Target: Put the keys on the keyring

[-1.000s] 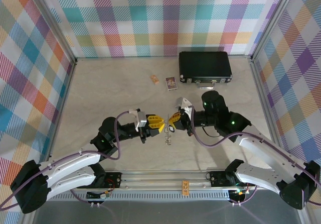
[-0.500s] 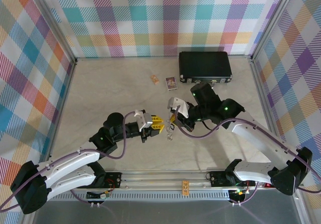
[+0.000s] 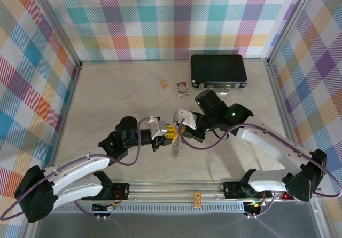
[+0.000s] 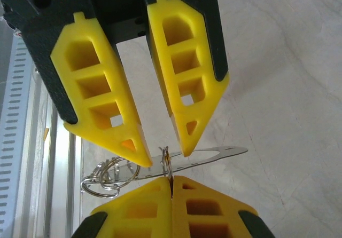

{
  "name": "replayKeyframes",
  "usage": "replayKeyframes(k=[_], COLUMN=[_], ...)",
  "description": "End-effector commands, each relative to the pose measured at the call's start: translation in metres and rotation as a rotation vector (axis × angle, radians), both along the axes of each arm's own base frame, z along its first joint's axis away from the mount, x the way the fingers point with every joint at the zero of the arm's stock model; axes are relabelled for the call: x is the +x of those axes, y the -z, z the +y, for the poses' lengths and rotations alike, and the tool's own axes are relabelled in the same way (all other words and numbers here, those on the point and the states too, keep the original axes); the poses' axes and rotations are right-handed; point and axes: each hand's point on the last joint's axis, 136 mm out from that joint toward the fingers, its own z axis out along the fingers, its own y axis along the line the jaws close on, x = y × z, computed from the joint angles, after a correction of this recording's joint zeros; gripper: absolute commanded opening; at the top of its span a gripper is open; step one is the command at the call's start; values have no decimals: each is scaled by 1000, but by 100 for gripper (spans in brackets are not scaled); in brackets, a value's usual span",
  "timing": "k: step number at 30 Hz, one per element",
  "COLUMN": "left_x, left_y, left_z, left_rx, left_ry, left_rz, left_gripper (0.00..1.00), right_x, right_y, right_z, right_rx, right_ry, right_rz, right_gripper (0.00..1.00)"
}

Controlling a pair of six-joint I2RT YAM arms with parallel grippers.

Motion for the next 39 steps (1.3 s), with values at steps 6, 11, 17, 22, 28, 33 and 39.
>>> replayKeyframes(k=[6,11,17,22,28,33,39], left_x=[2,1,1,3,3,-3,-10], left_y=[-14,-10,-12,-27,-48,-67,-80], left_z=[-7,-9,-9,-6,-4,-1,2], left_rx=[-18,-8,-27,-116,-249,-361,-408], left_ry=[36,49,51,21,12,33,67], left_rz=[-25,-13,-9,-37,-41,-59,-81], left_gripper=[21,10,0,0,0,0,0], right_x=[-8,-8,-2,8,2,-6,-8], right_y=[-15,-18,-24,-32,-44,-50,-61], right_z=[7,7,6,-5,-15,-15,-10], right_rx=[45,58,85,147,294,388,444], right_ry=[-47,-48,4,129,216,222,198], right_rz=[-23,-35,-59,-117,-126,-70,-12], right_gripper=[0,0,3,23,26,25,23])
